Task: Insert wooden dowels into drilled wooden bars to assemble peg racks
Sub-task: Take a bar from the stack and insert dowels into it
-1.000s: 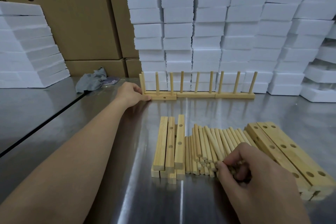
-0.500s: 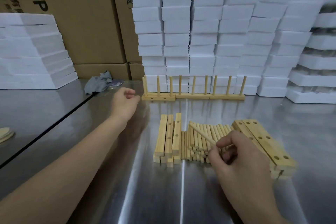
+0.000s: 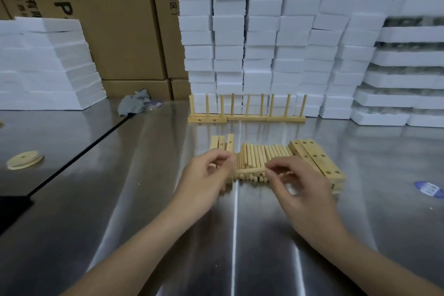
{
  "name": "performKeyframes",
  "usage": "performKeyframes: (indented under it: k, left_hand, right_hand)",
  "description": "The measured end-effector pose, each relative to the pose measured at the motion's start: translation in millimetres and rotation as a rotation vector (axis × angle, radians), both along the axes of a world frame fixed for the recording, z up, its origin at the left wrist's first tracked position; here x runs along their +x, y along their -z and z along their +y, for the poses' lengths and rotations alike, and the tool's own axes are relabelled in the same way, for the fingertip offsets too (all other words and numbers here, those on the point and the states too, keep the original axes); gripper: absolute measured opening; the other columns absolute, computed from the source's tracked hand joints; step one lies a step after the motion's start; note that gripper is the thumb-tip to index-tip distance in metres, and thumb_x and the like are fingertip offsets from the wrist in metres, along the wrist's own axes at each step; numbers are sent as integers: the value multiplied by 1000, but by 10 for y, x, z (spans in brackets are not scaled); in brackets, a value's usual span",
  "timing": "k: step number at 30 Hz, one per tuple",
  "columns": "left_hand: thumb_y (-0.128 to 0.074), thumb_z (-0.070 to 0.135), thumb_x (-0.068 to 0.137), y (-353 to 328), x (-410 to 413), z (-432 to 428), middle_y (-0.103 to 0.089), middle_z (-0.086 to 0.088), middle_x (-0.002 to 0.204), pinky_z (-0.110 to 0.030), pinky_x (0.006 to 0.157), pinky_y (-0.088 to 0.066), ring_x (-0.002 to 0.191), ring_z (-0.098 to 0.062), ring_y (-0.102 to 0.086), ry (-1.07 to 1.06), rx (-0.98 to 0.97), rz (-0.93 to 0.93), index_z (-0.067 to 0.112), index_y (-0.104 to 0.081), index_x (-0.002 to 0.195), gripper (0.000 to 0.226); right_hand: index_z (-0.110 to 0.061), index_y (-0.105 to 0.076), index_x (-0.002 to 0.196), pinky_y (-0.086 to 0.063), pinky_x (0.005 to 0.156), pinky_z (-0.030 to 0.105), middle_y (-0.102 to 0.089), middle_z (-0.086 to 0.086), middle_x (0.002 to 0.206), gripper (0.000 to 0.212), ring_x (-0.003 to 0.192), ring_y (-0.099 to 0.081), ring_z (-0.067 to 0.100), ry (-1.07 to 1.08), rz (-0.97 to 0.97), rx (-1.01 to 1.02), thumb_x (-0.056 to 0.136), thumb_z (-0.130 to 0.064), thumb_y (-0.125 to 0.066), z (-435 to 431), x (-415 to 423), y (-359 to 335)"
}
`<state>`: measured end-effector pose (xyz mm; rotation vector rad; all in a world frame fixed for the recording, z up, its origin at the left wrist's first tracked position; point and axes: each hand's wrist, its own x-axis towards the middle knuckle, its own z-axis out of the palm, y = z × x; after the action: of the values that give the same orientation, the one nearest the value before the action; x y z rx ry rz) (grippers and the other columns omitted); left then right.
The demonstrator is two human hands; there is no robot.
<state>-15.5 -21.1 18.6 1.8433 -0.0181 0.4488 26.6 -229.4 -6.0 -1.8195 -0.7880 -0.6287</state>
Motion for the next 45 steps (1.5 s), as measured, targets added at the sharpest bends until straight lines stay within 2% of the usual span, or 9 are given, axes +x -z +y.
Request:
performKeyframes:
  k: [5, 10, 15, 19, 24, 28, 36, 39, 45]
  left_hand:
    - [-82, 14, 91, 142, 38, 90, -78, -1, 86, -24, 69, -58, 76, -21, -73, 160, -22, 25, 30, -81, 96, 17]
    - [-85, 7, 81, 174, 105, 101, -80, -12, 87, -18, 62, -55, 72, -13, -72, 142, -267, 54, 16, -83, 98, 19]
    - [-87, 18, 70, 199, 110, 95, -82, -9, 95, -17, 75, -57, 86, -17, -78, 103, -233, -28, 11, -82, 102, 33]
    - [-88, 16, 71, 187, 81, 118, -83, -7, 100, -19, 81, -60, 95, -20, -80, 122, -220, -88, 15, -84, 103, 32]
    - [-87, 13, 73, 155, 51, 145, -82, -5, 107, -20, 86, -60, 102, -20, -79, 182, -228, -132, 21, -85, 104, 32]
    - [-86, 11, 73, 160, 43, 118, -82, -6, 105, -19, 84, -60, 97, -18, -79, 192, -213, -165, 19, -84, 104, 32]
    - [-84, -6, 77, 150, 18, 101, -80, -9, 101, -22, 85, -60, 92, -17, -76, 157, -159, -197, 8, -78, 105, 32]
    - [-86, 1, 74, 143, 15, 102, -78, -13, 99, -23, 86, -60, 89, -16, -73, 135, -153, -201, 10, -78, 104, 32]
    - [-87, 9, 78, 156, 17, 96, -73, -2, 95, -19, 65, -54, 72, -12, -68, 126, -130, -148, 15, -79, 115, 38]
  right_hand:
    - [-29, -73, 106, -60, 79, 21, -72, -8, 103, 15, 98, -73, 19, -63, 117, 175, 95, -19, -73, -84, 88, 56]
    - [-27, -73, 103, -60, 77, 20, -72, -6, 102, 25, 97, -72, 17, -143, 219, 207, 93, -4, -77, -109, 169, 71]
    - [-24, -75, 103, -55, 75, 17, -70, -2, 95, 28, 86, -69, 15, -175, 293, 189, 87, -2, -83, -117, 173, 55]
    - [-23, -76, 98, -52, 71, 13, -70, -4, 85, 24, 77, -67, 9, -165, 295, 172, 86, -5, -85, -129, 148, 53]
    - [-19, -76, 96, -54, 72, 14, -73, -3, 87, 21, 78, -69, 11, -146, 270, 165, 84, -5, -86, -131, 165, 46]
    - [-16, -75, 94, -57, 75, 19, -74, 3, 87, 20, 80, -70, 21, -158, 272, 210, 82, -6, -87, -160, 176, 55]
    - [-11, -72, 91, -55, 71, 20, -71, 0, 87, 22, 77, -65, 13, -143, 210, 175, 79, -1, -87, -181, 110, 36]
    - [-14, -70, 87, -51, 65, 18, -69, -1, 82, 23, 73, -63, 10, -121, 210, 171, 80, 0, -87, -191, 116, 31]
    - [-20, -71, 83, -48, 64, 14, -68, -4, 78, 25, 71, -62, 6, -116, 197, 158, 80, -2, -87, -204, 127, 38]
